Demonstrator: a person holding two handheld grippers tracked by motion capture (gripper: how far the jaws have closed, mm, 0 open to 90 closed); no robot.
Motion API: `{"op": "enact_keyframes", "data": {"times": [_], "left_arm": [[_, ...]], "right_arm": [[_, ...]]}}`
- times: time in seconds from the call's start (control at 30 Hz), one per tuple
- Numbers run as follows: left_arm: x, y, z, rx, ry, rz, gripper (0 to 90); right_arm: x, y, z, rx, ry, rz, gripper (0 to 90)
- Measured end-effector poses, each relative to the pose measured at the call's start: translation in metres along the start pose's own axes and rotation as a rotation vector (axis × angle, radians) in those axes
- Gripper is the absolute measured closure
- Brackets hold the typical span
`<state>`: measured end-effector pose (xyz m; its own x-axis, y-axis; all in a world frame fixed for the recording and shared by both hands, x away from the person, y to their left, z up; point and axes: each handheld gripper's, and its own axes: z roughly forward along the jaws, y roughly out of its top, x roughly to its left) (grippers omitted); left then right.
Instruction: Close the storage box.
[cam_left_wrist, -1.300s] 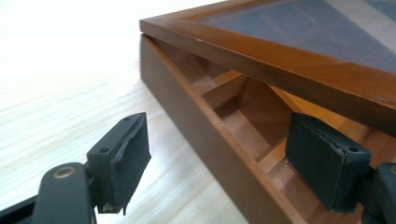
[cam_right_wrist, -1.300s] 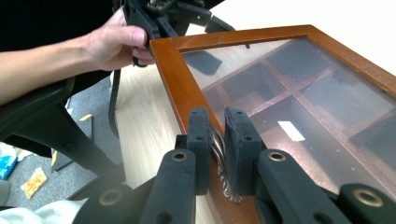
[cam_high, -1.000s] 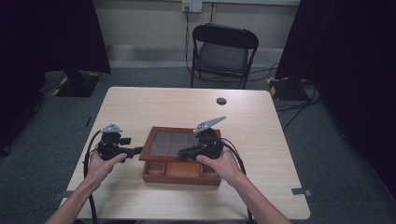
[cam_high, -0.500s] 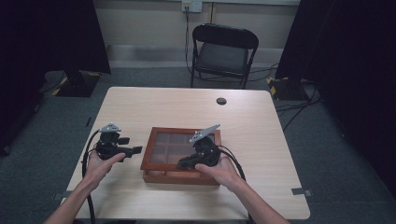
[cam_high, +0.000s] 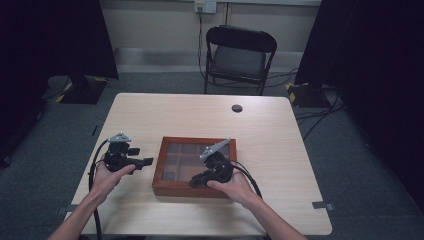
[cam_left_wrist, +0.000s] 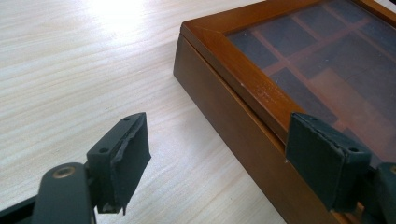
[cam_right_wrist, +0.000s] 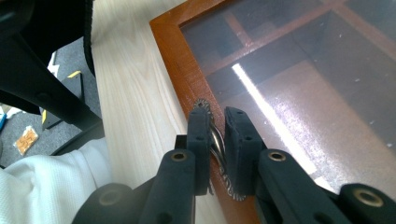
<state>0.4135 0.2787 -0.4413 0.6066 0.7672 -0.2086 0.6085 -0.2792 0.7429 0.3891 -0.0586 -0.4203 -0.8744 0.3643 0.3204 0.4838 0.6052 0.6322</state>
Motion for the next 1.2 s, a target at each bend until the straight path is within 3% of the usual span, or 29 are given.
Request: {"op": "enact_keyframes", "data": {"times": [0.1,0.4,0.5,0.6,0.9,1.03,1.1,1.2], "left_arm": [[0.0,0.0,0.0,0.002,-0.003,-0.002,21.4],[-0.001,0.0,0.002,0.004,0.012,-0.01,21.1],[-0.001,0.0,0.001,0.008,0.01,-0.005,21.1],[-0.001,-0.001,0.002,0.017,0.013,-0.014,21.1],[0.001,-0.001,0.001,0.042,0.037,-0.014,21.2],[0.003,-0.005,-0.005,0.053,0.055,-0.001,21.2],[0.005,-0.008,-0.007,0.053,0.061,-0.009,21.1],[0.01,-0.013,-0.011,0.076,0.072,-0.005,20.7]], "right_arm": [[-0.001,-0.003,0.006,0.019,-0.003,0.005,81.6],[0.0,-0.006,0.007,0.003,-0.005,0.005,78.8],[-0.001,-0.005,0.003,-0.039,0.012,-0.009,71.9],[-0.004,-0.004,-0.006,-0.081,-0.003,0.022,67.8],[-0.021,-0.022,-0.055,-0.247,-0.193,0.16,42.3],[-0.03,-0.04,-0.077,-0.285,-0.282,0.221,31.5],[-0.037,-0.054,-0.088,-0.283,-0.347,0.258,24.5],[-0.047,-0.074,-0.099,-0.276,-0.405,0.31,19.3]]}}
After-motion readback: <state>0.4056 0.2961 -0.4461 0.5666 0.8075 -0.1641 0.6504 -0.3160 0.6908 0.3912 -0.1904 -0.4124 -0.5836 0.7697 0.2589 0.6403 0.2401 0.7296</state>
